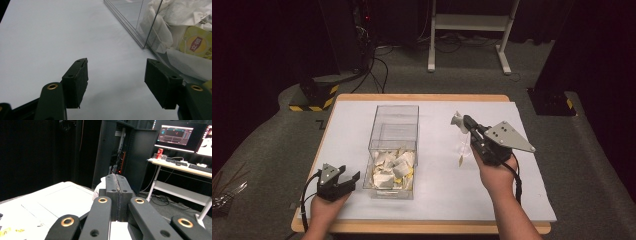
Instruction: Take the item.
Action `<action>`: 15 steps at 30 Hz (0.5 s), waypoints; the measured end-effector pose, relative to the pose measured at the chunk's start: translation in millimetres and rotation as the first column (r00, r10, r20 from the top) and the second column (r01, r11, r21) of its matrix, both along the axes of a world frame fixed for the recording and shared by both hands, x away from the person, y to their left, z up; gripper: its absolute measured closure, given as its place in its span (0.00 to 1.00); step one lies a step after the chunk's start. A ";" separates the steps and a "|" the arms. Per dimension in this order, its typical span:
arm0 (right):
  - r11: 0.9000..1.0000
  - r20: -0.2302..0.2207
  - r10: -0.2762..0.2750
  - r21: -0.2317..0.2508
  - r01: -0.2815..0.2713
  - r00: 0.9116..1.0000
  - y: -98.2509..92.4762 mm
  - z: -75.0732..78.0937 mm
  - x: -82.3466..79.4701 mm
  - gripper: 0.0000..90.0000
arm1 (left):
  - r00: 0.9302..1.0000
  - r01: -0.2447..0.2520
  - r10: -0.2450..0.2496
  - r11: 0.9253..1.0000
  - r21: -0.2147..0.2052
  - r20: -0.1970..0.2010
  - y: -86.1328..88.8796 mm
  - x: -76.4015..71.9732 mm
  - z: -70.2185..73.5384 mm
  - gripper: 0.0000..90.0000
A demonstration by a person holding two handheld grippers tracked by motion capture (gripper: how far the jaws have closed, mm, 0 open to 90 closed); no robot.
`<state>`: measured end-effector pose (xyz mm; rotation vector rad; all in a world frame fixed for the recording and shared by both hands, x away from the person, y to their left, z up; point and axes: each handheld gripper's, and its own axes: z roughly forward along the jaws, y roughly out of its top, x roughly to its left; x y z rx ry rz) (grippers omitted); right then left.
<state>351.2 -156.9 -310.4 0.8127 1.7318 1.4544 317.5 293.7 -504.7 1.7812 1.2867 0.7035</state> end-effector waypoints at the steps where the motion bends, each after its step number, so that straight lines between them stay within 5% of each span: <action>1: 1.000 0.000 -0.003 0.000 0.003 1.000 -0.4 0.6 0.5 1.00 | 1.000 0.003 -0.003 1.000 0.001 0.001 0.1 0.0 0.0 0.40; 15: 0.998 0.004 -0.063 -0.009 0.063 0.998 -10.2 7.2 22.4 1.00 | 1.000 0.002 -0.002 1.000 0.003 -0.007 -0.6 0.7 -0.1 0.40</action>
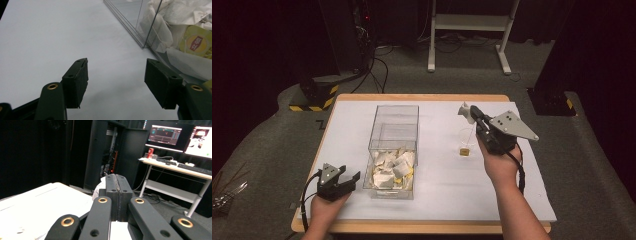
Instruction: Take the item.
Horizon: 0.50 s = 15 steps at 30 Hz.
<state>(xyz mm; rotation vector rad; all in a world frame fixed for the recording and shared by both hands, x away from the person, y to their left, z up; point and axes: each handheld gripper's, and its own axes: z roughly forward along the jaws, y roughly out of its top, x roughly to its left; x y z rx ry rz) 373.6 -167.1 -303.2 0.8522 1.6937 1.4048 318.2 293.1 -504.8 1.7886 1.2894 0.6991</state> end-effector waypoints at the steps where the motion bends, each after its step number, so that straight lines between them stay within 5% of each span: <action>1: 1.000 0.000 -0.004 0.003 0.004 1.000 -0.7 0.4 2.2 1.00 | 1.000 -0.001 0.001 1.000 -0.002 0.002 -0.2 -0.4 0.0 0.40; 15: 0.999 -0.012 -0.054 -0.007 0.054 0.998 -7.2 -0.3 28.8 1.00 | 1.000 -0.001 0.001 1.000 0.018 -0.016 -1.3 1.9 -0.2 0.40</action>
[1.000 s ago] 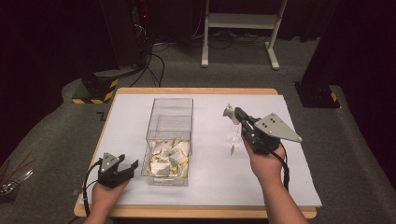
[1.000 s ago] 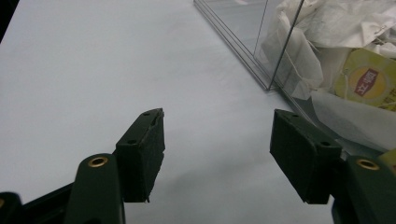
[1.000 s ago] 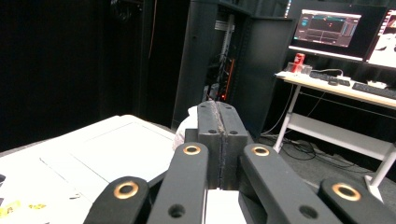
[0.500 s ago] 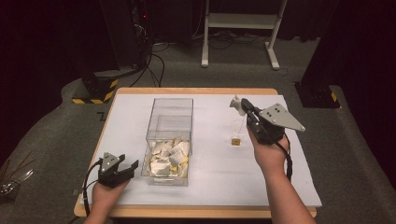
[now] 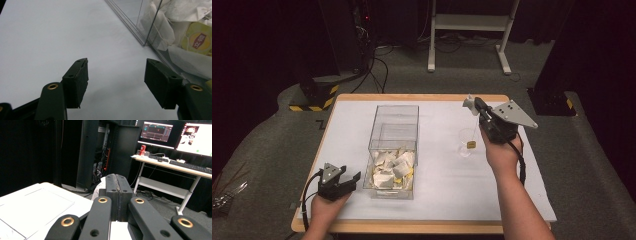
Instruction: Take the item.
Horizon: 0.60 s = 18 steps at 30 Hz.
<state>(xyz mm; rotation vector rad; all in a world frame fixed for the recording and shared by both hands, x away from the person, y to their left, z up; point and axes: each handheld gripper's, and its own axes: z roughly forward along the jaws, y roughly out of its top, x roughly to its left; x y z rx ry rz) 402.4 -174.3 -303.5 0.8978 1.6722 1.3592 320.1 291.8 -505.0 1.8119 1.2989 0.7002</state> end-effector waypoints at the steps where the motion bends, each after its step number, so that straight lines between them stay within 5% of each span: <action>1: 1.000 -0.001 -0.003 0.002 0.003 1.000 -0.1 -0.1 1.4 1.00 | 1.000 -0.001 0.001 1.000 -0.002 0.003 -0.4 -0.5 0.0 0.40; 18: 0.998 -0.006 -0.054 -0.023 0.054 0.999 -0.3 4.3 26.8 1.00 | 1.000 0.002 -0.001 1.000 -0.016 0.016 1.1 -1.9 0.2 0.40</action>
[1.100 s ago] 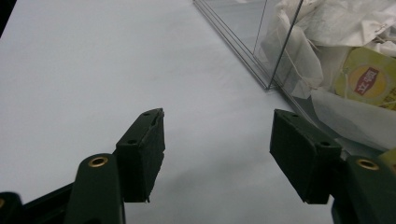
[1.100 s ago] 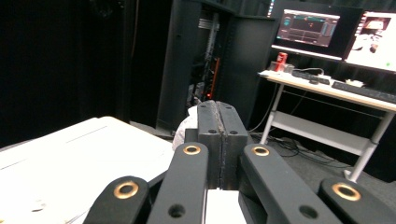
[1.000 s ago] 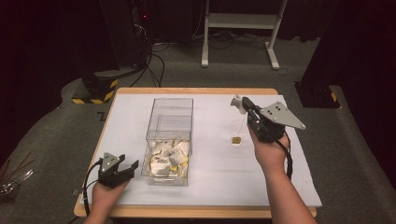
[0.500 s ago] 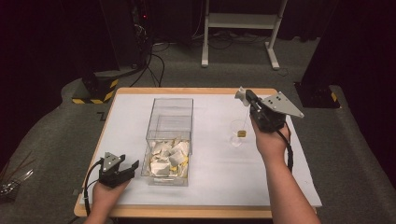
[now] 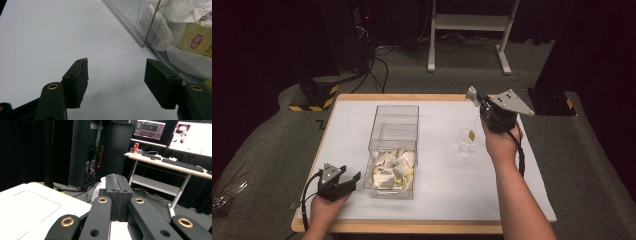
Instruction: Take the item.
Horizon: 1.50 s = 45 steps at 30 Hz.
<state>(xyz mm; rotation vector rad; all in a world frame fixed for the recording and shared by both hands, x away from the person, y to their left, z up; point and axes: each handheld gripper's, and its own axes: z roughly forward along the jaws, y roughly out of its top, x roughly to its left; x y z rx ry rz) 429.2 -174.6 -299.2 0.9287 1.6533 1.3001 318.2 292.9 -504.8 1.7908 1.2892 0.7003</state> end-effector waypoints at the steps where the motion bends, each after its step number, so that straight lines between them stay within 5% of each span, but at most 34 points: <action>1: 1.000 -0.002 -0.005 -0.005 0.005 1.000 -0.4 -0.1 1.9 1.00 | 1.000 0.000 0.000 1.000 -0.002 -0.002 0.2 0.1 0.0 0.40; 14: 1.000 -0.039 -0.019 -0.020 0.018 0.999 2.3 -10.8 13.5 1.00 | 1.000 0.002 -0.002 1.000 -0.002 -0.001 0.2 0.1 0.0 0.40; 33: 0.997 -0.129 -0.028 -0.068 0.019 0.991 5.1 -48.2 14.2 1.00 | 1.000 0.001 -0.001 1.000 0.001 -0.001 -0.3 0.2 -0.1 0.40; 45: 0.997 -0.148 -0.027 -0.081 0.015 0.989 7.0 -59.2 13.2 1.00 | 1.000 0.003 -0.003 1.000 0.007 -0.004 -0.4 0.4 0.0 0.40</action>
